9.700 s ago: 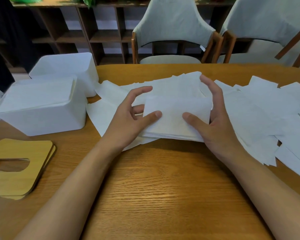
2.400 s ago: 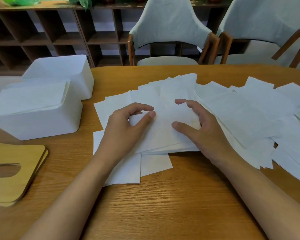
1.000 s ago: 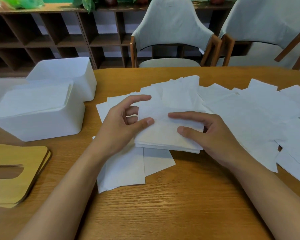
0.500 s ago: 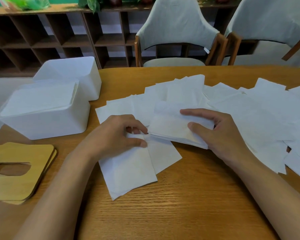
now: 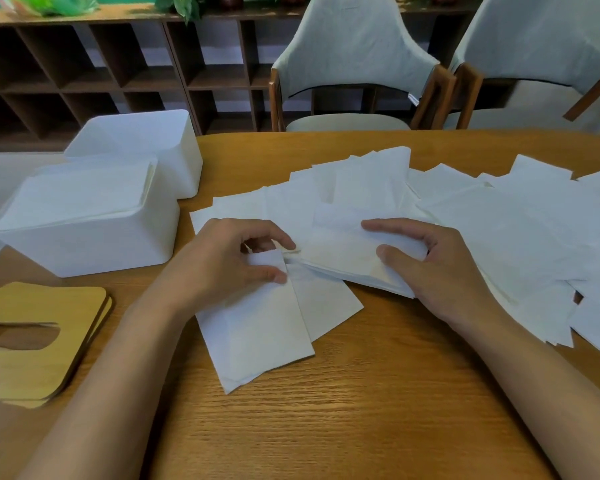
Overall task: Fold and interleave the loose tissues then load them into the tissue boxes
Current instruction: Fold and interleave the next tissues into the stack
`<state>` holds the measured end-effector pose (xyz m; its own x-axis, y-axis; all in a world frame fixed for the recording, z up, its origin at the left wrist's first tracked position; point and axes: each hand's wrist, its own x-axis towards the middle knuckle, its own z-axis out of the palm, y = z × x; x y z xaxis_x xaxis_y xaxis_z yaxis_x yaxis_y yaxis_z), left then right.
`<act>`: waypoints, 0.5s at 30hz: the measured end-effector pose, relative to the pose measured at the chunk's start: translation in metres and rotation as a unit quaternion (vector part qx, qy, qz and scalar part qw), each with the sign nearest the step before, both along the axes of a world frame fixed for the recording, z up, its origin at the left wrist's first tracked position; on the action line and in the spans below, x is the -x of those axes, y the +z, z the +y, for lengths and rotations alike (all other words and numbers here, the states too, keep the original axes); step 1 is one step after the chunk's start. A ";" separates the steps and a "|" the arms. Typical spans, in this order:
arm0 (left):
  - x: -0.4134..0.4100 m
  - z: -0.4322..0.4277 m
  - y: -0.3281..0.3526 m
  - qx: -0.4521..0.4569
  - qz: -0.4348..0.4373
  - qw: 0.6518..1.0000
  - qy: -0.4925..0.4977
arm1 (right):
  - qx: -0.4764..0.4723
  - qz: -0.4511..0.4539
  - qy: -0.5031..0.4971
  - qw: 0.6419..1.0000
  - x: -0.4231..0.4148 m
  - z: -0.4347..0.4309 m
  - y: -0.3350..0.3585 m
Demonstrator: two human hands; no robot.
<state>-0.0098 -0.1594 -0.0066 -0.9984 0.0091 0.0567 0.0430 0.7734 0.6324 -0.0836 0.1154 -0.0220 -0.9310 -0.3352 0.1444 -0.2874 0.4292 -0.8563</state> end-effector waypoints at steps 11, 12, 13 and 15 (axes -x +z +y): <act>-0.006 0.006 0.011 -0.075 0.089 0.993 -0.013 | -0.010 -0.001 0.008 1.000 0.001 0.001 -0.004; -0.008 0.008 0.013 -0.099 0.090 0.991 -0.021 | -0.009 0.001 0.009 1.000 0.000 0.001 -0.003; -0.008 0.010 0.014 -0.123 0.089 0.988 -0.028 | -0.002 0.002 0.012 1.000 -0.001 0.000 -0.002; -0.008 0.016 0.014 -0.164 0.092 0.982 -0.033 | 0.028 0.002 0.022 0.999 -0.003 -0.001 0.002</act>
<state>-0.0023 -0.1432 0.0078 -0.9687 0.0238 0.2472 0.2231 0.5208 0.8240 -0.0802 0.1145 -0.0199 -0.9147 -0.3672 0.1685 -0.3090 0.3673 -0.8773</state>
